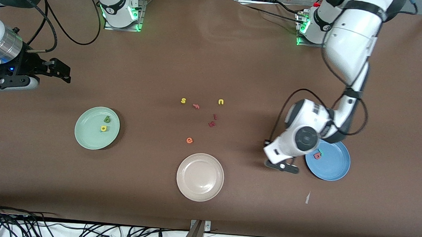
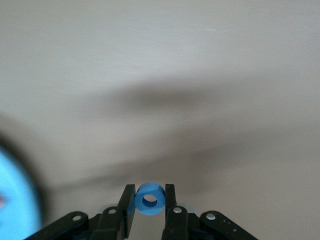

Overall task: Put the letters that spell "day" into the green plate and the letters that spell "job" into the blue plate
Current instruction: 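Carry the blue o onto the blue plate and open the left gripper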

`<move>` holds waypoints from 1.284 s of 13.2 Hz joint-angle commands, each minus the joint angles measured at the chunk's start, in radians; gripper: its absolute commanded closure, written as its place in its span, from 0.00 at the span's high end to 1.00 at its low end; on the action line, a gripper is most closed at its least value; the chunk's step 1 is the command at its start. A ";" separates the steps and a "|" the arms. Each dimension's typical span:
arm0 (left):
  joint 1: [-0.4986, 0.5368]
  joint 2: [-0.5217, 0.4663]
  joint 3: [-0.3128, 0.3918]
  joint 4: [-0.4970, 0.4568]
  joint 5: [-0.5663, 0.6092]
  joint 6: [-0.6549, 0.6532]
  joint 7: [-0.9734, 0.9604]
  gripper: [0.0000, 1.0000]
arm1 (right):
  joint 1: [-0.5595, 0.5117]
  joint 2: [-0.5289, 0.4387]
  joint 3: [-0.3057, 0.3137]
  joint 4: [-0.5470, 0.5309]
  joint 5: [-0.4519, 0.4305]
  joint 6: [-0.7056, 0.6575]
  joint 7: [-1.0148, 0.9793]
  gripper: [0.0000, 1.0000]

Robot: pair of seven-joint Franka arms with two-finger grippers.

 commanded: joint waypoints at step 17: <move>0.225 -0.026 -0.009 0.127 0.050 -0.189 0.317 1.00 | 0.002 0.005 -0.006 0.013 -0.006 -0.003 0.004 1.00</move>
